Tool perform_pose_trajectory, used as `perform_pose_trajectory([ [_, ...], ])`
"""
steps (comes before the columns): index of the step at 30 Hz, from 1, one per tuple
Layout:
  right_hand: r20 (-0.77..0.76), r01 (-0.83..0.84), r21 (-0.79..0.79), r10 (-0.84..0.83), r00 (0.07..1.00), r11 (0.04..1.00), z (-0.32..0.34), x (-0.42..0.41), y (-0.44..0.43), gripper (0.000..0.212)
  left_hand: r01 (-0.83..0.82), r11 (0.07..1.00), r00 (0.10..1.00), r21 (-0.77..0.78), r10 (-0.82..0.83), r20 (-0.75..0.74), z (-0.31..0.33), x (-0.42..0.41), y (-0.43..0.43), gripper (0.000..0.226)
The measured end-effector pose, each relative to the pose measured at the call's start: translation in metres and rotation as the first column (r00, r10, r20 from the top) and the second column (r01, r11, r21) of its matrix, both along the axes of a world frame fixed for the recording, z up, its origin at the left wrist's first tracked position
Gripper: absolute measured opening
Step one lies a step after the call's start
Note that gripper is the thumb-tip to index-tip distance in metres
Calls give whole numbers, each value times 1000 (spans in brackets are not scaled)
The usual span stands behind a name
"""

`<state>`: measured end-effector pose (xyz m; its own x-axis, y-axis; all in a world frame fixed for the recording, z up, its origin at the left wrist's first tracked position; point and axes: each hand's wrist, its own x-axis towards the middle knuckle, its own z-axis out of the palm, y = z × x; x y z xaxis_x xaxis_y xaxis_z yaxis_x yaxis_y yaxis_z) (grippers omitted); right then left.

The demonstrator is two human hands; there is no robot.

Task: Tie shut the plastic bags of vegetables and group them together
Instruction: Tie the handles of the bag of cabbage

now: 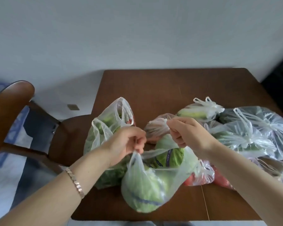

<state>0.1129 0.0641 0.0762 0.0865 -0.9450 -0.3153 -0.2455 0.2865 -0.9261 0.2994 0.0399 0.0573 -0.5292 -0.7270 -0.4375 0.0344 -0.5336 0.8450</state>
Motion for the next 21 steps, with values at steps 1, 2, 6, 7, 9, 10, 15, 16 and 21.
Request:
perform_pose_trajectory([
  [1, 19, -12, 14, 11, 1000, 1000, 3, -1, 1, 48, -104, 995, 995, 13, 104, -1, 1, 5, -4, 42],
  [2, 31, -12, 21, 11, 999, 1000, 3, -3, 1, 48, -196, 980, 981, 23, 196, -4, 3, 11, -8, 43],
  [6, 51, -2, 67, -2, 999, 998, -4, -9, 1, 47, -241, 969, 969, -47, 243, 34, 5, 12, -10, 37],
  [7, 61, 0, 76, -4, 998, 997, -7, -11, 0, 47, -218, 973, 974, -80, 222, 53, 3, 9, -9, 38],
  [9, 81, 32, 71, -38, 996, 997, -11, -16, -3, 46, -223, 966, 967, -129, 236, 96, 2, 0, -7, 41],
  [10, 100, 59, 60, -65, 993, 996, -13, -19, -6, 46, -239, 960, 958, -147, 257, 124, 3, -5, -6, 43],
  [15, 142, 68, -5, -66, 988, 998, -22, -23, -21, 37, -98, 913, 857, -395, 280, 433, 1, -13, -5, 35],
  [16, 127, 36, -25, -32, 991, 999, -24, -23, -22, 35, 9, 883, 805, -470, 273, 527, -1, -14, -3, 36],
  [21, 37, -54, -69, 57, 998, 996, -38, -29, -21, 32, 288, 706, 708, -647, 298, 641, -4, -19, 7, 20],
])
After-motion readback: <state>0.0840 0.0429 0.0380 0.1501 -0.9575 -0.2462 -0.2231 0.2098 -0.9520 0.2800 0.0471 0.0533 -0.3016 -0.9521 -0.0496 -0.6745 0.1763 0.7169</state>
